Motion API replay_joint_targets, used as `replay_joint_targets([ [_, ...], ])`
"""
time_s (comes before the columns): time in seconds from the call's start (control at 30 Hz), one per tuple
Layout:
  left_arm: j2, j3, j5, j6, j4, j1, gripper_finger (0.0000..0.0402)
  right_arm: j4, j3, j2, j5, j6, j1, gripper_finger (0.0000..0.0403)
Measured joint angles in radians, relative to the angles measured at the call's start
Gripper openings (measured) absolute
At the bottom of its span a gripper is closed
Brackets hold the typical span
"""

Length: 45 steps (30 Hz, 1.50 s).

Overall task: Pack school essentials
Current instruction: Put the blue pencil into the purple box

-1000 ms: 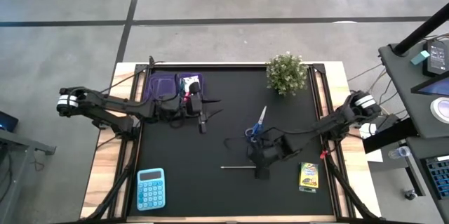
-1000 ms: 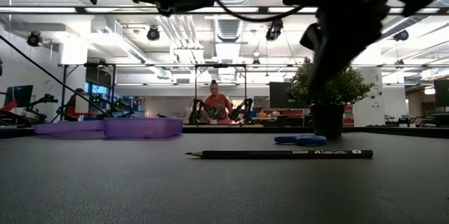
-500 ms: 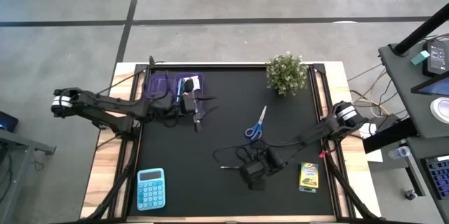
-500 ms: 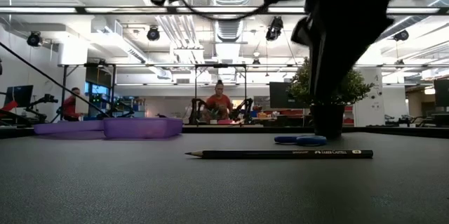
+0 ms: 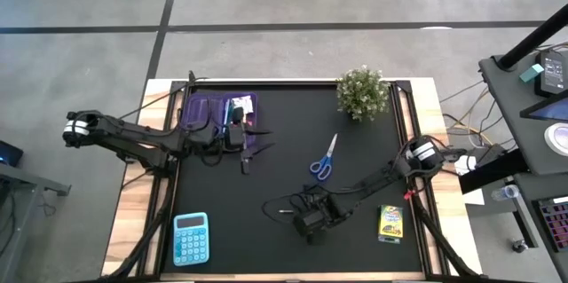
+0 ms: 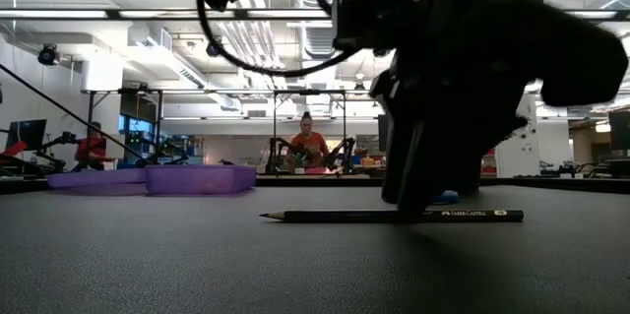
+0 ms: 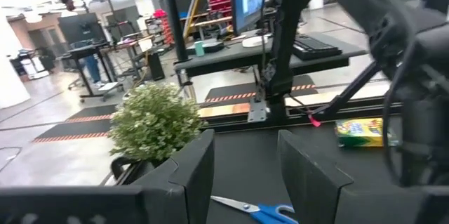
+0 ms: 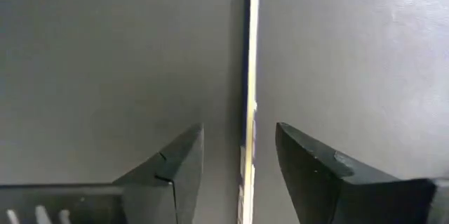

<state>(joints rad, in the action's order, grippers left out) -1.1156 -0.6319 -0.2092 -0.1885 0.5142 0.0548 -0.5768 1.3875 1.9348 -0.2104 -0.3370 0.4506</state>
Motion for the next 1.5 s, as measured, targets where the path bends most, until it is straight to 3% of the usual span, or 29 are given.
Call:
replay_joint_targets([
  [0.17,0.000,0.000,0.000,0.000,0.000,0.034,0.0140,0.060,-0.010,0.025,0.014,0.037,-0.017,0.0145],
  [0.27,0.000,0.000,0.002,0.000,0.000,0.045,0.0140,0.083,-0.016,0.034,0.080,0.044,-0.037,0.0123],
  [0.5,0.000,0.000,0.001,0.001,0.000,0.071,0.0140,0.107,-0.021,0.044,0.171,0.082,-0.062,0.0023],
  [0.73,0.000,0.000,0.002,0.002,-0.002,0.092,0.0140,0.103,-0.027,0.016,0.128,0.164,-0.058,0.0013],
  [1.0,0.000,0.006,0.001,0.000,-0.008,0.112,0.0140,0.138,-0.120,-0.103,-0.014,0.224,-0.056,0.0011],
  [1.17,0.000,0.044,0.007,0.001,0.019,0.112,0.0140,0.401,-0.248,-0.203,-0.019,0.322,-0.058,0.0011],
  [1.4,0.000,0.108,0.035,0.002,0.143,0.112,0.0140,0.922,-0.453,-0.351,-0.015,0.465,-0.106,0.0011],
  [1.5,0.000,0.122,0.040,0.003,0.172,0.112,0.0140,1.136,-0.511,-0.392,0.053,0.512,-0.138,0.0011],
])
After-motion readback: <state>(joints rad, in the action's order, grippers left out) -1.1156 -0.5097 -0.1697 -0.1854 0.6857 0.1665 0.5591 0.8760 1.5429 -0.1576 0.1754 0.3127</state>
